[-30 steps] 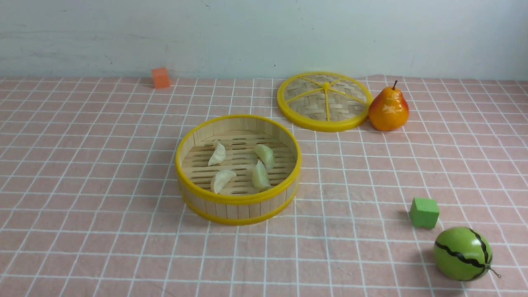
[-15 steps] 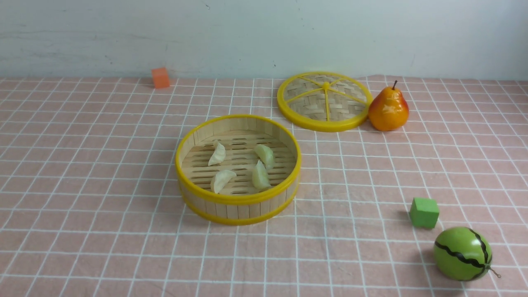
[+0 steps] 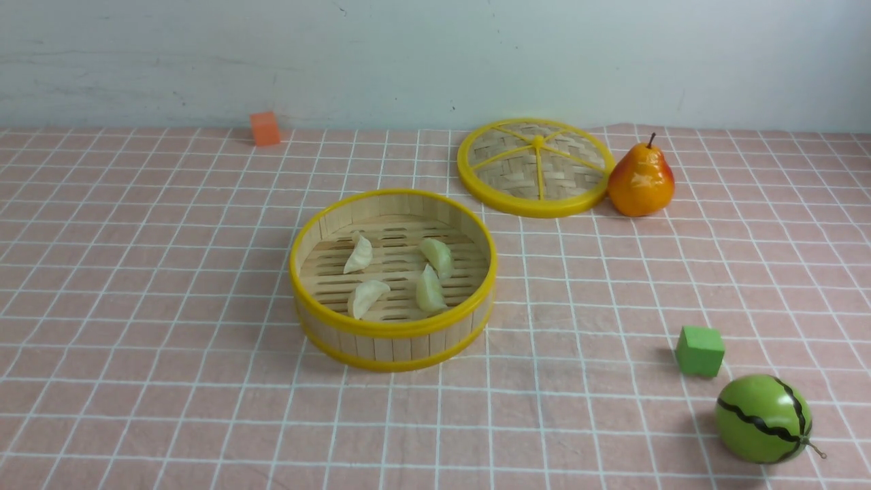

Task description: Put the dumplings into the steamer on the table with the pink tablecloth.

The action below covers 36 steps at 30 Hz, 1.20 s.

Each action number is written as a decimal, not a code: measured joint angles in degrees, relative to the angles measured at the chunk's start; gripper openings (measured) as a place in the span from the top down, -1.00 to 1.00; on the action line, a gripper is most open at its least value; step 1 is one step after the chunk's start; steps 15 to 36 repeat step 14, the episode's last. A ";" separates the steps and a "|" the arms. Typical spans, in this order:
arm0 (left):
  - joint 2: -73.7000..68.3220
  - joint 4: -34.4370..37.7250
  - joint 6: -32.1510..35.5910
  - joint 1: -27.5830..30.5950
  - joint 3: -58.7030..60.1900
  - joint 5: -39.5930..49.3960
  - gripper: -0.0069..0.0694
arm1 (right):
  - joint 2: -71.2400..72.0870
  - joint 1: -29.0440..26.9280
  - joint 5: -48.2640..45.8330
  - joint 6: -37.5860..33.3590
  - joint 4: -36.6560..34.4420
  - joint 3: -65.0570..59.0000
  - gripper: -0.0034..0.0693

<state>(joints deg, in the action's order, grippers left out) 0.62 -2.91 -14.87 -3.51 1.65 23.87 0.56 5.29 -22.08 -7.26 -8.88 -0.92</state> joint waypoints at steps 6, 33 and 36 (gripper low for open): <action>0.00 0.00 0.00 0.00 0.00 0.00 0.85 | 0.00 0.00 0.00 0.00 0.00 0.00 0.64; 0.00 0.00 0.00 0.00 0.00 0.00 0.83 | 0.00 0.00 0.00 -0.42 0.00 0.00 0.62; 0.00 0.00 0.00 0.00 0.00 0.00 0.83 | 0.00 0.00 0.00 -0.42 0.00 0.00 0.62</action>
